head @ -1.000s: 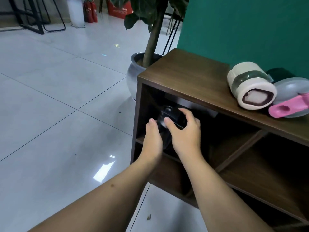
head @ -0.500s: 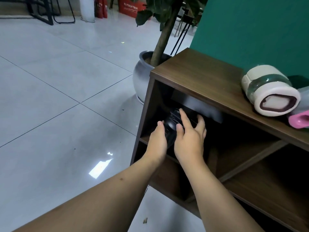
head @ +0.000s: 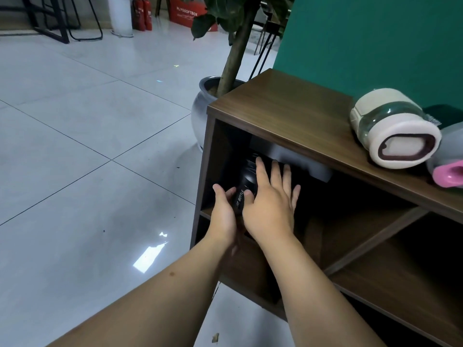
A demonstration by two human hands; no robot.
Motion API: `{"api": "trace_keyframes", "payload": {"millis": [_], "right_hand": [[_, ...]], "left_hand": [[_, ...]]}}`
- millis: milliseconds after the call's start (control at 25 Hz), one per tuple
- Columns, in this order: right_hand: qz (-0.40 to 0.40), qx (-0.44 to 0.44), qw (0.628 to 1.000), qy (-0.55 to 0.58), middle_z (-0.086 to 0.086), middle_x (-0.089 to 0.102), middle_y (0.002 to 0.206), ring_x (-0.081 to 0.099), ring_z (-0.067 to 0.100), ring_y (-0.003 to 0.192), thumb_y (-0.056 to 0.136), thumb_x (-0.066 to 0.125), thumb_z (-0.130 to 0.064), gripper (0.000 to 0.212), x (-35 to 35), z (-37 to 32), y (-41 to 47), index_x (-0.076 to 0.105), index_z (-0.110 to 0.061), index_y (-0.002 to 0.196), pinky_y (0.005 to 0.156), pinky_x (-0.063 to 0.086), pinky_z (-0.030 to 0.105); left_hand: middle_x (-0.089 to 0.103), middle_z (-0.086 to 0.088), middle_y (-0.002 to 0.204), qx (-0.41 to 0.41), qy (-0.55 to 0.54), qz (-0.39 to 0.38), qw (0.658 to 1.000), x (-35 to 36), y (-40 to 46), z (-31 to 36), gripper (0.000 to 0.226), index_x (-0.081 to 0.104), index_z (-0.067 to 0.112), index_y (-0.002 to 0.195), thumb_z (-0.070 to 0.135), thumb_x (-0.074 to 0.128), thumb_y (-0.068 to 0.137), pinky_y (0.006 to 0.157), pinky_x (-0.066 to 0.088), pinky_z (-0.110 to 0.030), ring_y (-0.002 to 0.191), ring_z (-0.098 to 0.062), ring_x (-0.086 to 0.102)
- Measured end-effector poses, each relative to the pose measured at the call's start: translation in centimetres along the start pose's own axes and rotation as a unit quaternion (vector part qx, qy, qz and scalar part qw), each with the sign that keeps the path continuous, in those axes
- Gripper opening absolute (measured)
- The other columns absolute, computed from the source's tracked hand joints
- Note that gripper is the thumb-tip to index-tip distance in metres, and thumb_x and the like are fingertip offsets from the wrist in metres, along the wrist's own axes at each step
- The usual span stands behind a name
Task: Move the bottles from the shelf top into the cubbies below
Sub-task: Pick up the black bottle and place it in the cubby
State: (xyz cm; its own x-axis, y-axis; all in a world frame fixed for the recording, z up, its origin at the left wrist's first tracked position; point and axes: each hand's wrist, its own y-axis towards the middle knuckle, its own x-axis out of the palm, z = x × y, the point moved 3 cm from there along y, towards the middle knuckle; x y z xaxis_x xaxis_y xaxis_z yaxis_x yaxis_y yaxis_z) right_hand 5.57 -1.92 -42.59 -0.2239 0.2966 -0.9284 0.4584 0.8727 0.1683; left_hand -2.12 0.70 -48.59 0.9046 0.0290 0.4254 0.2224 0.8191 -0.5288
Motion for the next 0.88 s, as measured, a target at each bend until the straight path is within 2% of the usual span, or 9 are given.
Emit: {"api": "trace_keyframes", "payload": {"millis": [80,200,360,440,520,600,720,800,880], "right_hand": [[-0.025,0.01,1.0,-0.013,0.0,0.002,0.193,-0.012,0.027,0.178,0.117,0.058,-0.03,0.085,-0.2,0.3,0.8,0.003,-0.038,0.181,0.144,-0.005,0.06],[-0.044,0.021,0.999,-0.018,0.0,0.0,0.193,-0.013,0.028,0.178,0.116,0.06,-0.03,0.09,-0.4,0.3,1.5,-0.002,-0.04,0.181,0.144,-0.005,0.062],[-0.066,0.035,0.997,-0.014,-0.001,-0.002,0.193,-0.015,0.028,0.178,0.115,0.063,-0.029,0.094,-0.7,0.4,2.1,-0.003,-0.042,0.18,0.143,-0.005,0.065],[-0.073,0.044,0.996,-0.001,0.002,-0.004,0.193,-0.017,0.03,0.177,0.114,0.065,-0.032,0.095,-1.2,0.1,2.0,-0.003,-0.041,0.18,0.142,-0.008,0.068],[-0.044,0.041,0.998,0.015,0.006,0.008,0.192,-0.007,0.032,0.178,0.113,0.066,-0.034,0.088,-2.5,-0.7,0.8,0.011,-0.037,0.181,0.143,-0.005,0.064],[-0.004,0.038,0.996,0.077,0.008,0.047,0.179,0.033,0.031,0.171,0.112,0.068,-0.032,0.063,-4.6,-1.3,-1.0,0.046,-0.031,0.171,0.142,0.024,0.053],[0.047,0.045,0.983,0.174,0.003,0.086,0.128,0.077,0.027,0.123,0.111,0.068,-0.03,0.026,-10.1,-1.6,-4.2,0.082,-0.028,0.132,0.109,0.064,0.042],[0.125,0.027,0.977,0.169,0.002,0.087,0.119,0.077,0.027,0.117,0.107,0.073,-0.026,0.02,-14.4,-1.3,-6.5,0.085,-0.026,0.123,0.104,0.063,0.04],[0.213,0.014,0.968,0.132,0.003,0.079,0.132,0.066,0.027,0.131,0.102,0.079,-0.021,0.03,-18.1,-0.5,-8.2,0.081,-0.023,0.133,0.11,0.055,0.041]], "left_hand": [[0.065,-0.007,0.167,-0.01,-0.013,-0.011,1.0,0.6,-0.2,0.4,0.077,0.055,0.02,0.167,0.068,0.019,0.118,0.112,0.053,-0.044,0.113,-0.021,0.076],[0.057,-0.011,0.175,-0.022,-0.004,0.0,1.0,1.1,-0.2,0.9,0.075,0.051,0.021,0.171,0.065,0.021,0.119,0.118,0.055,-0.039,0.146,-0.033,0.069],[0.063,-0.012,0.168,-0.006,-0.007,0.005,1.0,1.1,0.1,0.8,0.073,0.05,0.019,0.17,0.065,0.025,0.119,0.072,0.049,-0.028,0.065,-0.002,0.074],[0.061,-0.014,0.17,-0.013,0.004,0.012,1.0,0.8,-0.4,0.7,0.073,0.053,0.017,0.167,0.066,0.027,0.119,0.076,0.053,-0.03,0.076,-0.007,0.075],[0.072,-0.014,0.155,-0.015,0.01,-0.004,1.0,1.1,-1.3,0.7,0.077,0.059,0.017,0.16,0.073,0.032,0.115,0.092,0.063,-0.041,0.108,-0.021,0.078],[0.086,-0.012,0.125,-0.019,0.056,-0.003,0.998,1.8,-2.5,0.7,0.075,0.073,0.017,0.146,0.074,0.041,0.109,0.105,0.065,-0.05,0.115,-0.031,0.08],[0.079,0.006,0.06,-0.029,0.089,-0.083,0.992,4.0,-8.1,3.0,0.062,0.087,0.029,0.078,0.052,0.046,0.118,0.056,0.059,-0.028,0.064,-0.014,0.076],[0.078,0.01,0.06,-0.01,0.14,-0.123,0.982,5.5,-12.8,4.8,0.055,0.084,0.028,0.081,0.046,0.048,0.119,0.041,0.05,-0.017,0.051,-0.005,0.072],[0.087,0.003,0.088,0.04,0.143,-0.14,0.979,6.5,-15.2,6.5,0.045,0.082,0.023,0.107,0.049,0.047,0.12,0.052,0.059,-0.021,0.069,-0.007,0.08]]}}
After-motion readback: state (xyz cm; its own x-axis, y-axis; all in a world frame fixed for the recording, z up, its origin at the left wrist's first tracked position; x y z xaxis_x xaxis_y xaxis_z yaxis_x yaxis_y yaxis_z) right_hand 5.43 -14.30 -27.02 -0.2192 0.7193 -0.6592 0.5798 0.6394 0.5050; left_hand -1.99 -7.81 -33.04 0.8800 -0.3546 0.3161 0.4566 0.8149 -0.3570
